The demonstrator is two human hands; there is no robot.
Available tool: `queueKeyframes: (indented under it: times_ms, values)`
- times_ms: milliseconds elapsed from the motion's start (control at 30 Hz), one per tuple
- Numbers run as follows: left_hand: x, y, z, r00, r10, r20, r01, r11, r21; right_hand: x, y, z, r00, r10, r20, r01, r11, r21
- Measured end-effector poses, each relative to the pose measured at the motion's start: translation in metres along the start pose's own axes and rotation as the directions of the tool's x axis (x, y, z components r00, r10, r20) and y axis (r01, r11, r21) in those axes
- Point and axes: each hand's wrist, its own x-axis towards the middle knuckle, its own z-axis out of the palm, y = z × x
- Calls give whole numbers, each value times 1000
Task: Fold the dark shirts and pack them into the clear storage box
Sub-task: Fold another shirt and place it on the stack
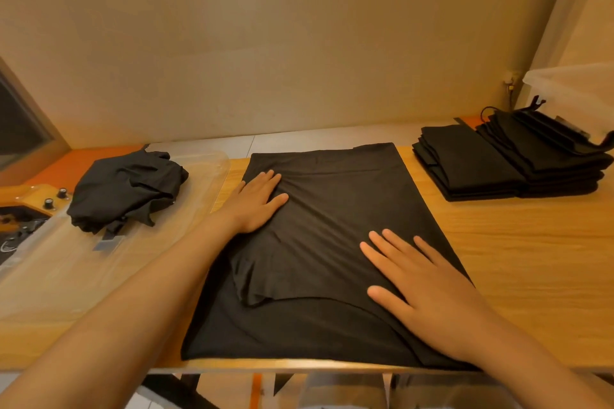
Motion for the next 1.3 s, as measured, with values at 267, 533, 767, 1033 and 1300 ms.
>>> queueKeyframes:
  times_ms: [267, 533, 767, 1033, 1300]
  values:
    - [47, 5, -8, 994, 6, -114, -3, 1000, 26, 4, -1, 5, 990, 119, 73, -119, 993, -8]
    - [44, -3, -11, 991, -104, -83, 104, 995, -2, -1, -3, -3, 996, 82, -19, -81, 994, 73]
    - [-99, 31, -14, 974, 218, -57, -224, 962, -153, -32, 12, -8, 994, 102, 26, -104, 993, 60]
    - [-166, 4, 9, 969, 248, 14, -248, 968, -35, -43, 17, -8, 994, 102, 32, -102, 994, 25]
    - [-231, -8, 1, 930, 361, -71, -366, 926, -96, -90, 40, -30, 995, -92, -39, 95, 991, 95]
